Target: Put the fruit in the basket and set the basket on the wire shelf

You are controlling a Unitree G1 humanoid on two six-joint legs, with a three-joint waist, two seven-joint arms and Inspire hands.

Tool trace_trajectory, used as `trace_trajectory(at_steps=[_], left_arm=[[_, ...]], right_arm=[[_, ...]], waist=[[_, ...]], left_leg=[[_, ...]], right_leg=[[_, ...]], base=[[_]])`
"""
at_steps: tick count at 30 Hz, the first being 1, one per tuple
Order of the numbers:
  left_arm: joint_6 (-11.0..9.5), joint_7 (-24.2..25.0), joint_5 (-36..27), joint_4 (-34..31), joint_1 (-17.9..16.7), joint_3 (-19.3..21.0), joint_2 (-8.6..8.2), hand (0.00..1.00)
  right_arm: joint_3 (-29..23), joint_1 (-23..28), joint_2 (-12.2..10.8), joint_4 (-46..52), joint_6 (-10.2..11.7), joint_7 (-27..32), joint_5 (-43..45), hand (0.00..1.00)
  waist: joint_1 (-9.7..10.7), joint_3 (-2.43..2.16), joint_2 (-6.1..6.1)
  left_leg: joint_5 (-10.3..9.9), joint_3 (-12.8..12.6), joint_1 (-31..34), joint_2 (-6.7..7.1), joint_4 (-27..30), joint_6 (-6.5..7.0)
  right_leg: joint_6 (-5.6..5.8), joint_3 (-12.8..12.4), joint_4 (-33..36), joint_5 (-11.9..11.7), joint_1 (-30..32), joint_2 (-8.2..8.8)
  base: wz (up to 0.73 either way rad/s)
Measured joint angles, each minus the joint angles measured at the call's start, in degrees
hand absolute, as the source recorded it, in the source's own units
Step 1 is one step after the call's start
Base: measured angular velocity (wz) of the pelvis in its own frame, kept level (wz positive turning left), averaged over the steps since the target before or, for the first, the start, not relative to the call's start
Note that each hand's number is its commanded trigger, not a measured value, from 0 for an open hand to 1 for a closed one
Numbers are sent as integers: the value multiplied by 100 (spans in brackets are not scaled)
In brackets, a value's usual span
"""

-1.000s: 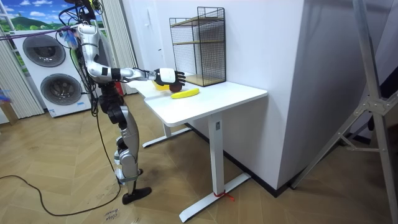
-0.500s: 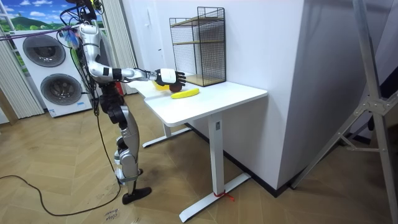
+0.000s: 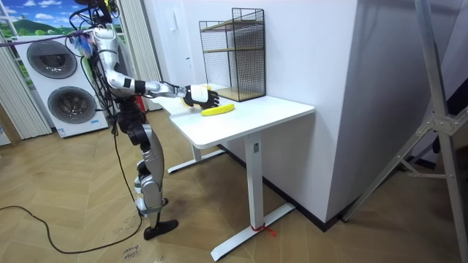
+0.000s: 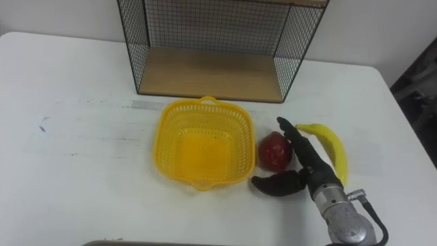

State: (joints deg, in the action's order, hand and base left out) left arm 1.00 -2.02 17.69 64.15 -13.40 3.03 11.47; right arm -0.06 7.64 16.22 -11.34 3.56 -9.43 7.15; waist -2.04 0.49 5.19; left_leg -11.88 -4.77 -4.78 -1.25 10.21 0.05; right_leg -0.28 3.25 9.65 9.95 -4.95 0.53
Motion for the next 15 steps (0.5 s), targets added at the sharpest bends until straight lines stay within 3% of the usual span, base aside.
trace_trajectory(at_steps=[9,10,11,12,15], left_arm=[[86,48,-6,-5,-40,3,-2,0],[101,49,-5,-7,-42,5,-2,0],[115,49,-4,-7,-39,7,1,0],[121,49,-4,-6,-37,7,2,0],[152,49,-4,-6,-28,7,2,0]], right_arm=[[0,-281,13,-369,-10,-32,4,0],[0,-322,15,-412,-10,-52,4,5],[-1,-358,16,-472,0,-55,6,88],[0,-389,15,-534,15,-56,9,100],[-7,-456,20,-596,11,-47,19,100]], waist=[[1,-7,11],[3,-8,18],[14,-11,22],[17,-12,23],[15,-20,35]], left_leg=[[-1,28,16,6,45,-1],[-1,27,18,8,56,-1],[-1,28,17,9,69,-1],[-1,28,15,9,73,-1],[0,29,14,10,81,0]], right_leg=[[-6,13,-2,-4,-8,0],[-6,13,-3,-4,-6,1],[-6,11,-3,-4,-8,2],[-6,10,-2,-4,-8,2],[-6,7,2,-4,-9,2]], base=[[0],[0],[0],[0],[0]])
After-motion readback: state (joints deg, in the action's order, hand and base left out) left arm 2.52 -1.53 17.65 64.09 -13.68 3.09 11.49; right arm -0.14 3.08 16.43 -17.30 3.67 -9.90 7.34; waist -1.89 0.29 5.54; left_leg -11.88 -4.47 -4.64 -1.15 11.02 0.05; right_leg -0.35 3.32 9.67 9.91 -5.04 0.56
